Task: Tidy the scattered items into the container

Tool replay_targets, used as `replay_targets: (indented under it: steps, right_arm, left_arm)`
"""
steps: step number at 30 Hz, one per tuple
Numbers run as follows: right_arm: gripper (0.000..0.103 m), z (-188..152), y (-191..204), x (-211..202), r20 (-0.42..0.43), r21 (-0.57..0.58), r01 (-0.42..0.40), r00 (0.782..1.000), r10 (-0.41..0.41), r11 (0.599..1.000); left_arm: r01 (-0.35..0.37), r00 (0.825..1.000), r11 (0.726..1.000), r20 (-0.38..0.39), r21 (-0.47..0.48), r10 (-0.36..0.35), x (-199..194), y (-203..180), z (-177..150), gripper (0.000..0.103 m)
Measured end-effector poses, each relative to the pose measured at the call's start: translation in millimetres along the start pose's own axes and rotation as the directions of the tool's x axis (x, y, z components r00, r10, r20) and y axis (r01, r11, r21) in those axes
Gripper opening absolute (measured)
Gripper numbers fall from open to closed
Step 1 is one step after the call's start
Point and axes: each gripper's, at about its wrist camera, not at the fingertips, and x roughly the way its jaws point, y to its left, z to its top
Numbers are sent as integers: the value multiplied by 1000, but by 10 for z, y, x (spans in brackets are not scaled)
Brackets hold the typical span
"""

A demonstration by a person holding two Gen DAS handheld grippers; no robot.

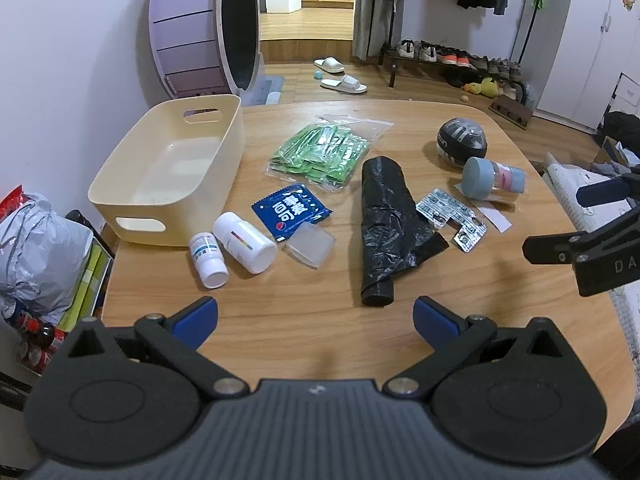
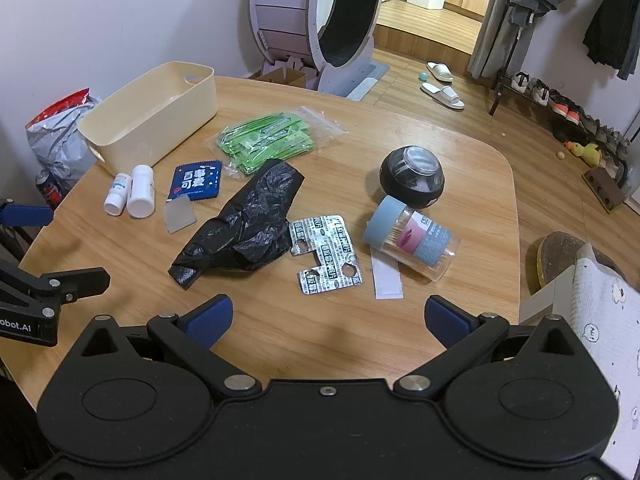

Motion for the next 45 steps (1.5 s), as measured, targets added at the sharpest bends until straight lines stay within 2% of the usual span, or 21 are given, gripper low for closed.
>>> replay_targets:
  steps: [45]
  right_arm:
    - [103,8,-23,-2,9,8,-2,1000,2,1000]
  left_arm:
    - [-7,1000,1000,15,17,7,-22,8,-13,103]
